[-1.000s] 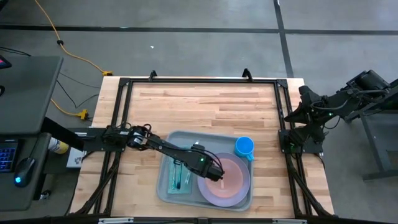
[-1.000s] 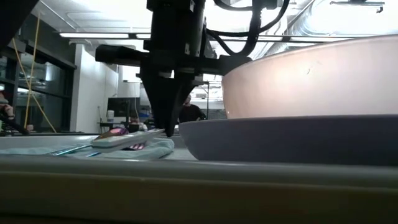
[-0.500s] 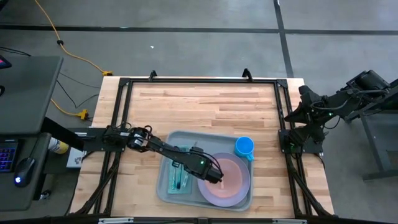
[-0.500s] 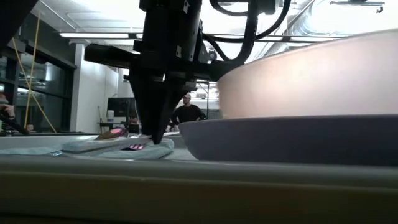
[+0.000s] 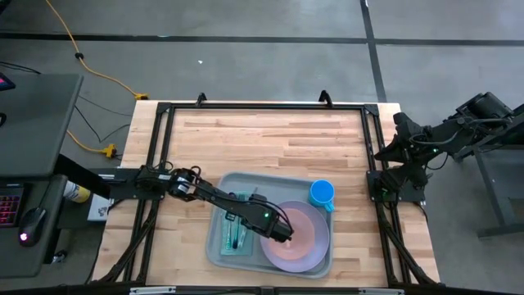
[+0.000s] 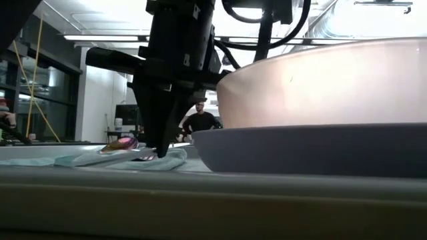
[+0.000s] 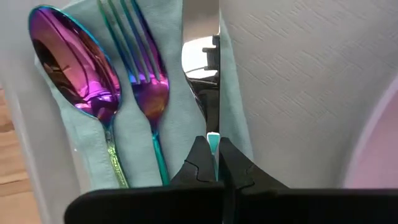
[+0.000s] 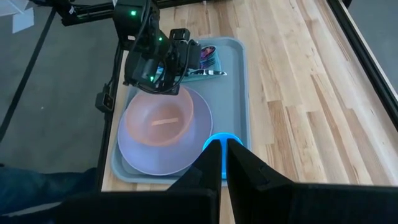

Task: Set up tray
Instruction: Adjust the green knife on the blue napkin

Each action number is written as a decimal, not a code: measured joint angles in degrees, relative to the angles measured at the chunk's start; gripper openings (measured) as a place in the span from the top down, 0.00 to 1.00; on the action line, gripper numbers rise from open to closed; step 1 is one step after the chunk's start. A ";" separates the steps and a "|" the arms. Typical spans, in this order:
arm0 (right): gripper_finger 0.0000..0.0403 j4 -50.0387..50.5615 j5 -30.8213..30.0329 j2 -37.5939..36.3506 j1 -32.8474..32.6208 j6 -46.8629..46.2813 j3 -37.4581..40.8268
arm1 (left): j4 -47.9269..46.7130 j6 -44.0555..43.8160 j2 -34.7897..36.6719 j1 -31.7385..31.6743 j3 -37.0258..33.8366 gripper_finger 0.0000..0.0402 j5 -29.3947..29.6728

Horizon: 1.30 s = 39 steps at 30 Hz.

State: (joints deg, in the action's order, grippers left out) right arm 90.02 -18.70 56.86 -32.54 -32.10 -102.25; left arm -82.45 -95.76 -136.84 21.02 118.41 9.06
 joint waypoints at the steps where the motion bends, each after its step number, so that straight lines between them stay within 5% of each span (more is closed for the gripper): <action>1: 1.00 0.00 0.00 0.00 0.00 0.00 0.00 | -0.09 -0.09 0.00 0.00 0.00 0.97 0.22; 19: 1.00 0.00 0.09 0.00 -0.01 0.63 -0.01 | 1.24 -0.12 0.17 0.09 0.13 0.52 1.75; 32: 1.00 0.00 0.22 -0.02 -0.01 0.94 0.01 | -1.04 -0.07 3.81 -0.02 0.19 0.52 7.61; 39: 1.00 -0.02 -0.96 -0.89 -0.01 0.79 -0.01 | -2.22 1.41 8.37 0.15 0.81 0.52 21.77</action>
State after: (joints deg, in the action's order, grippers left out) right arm 90.00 -19.66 55.97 -32.56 -31.31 -102.26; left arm -84.67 -94.35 -128.47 21.17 119.22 30.83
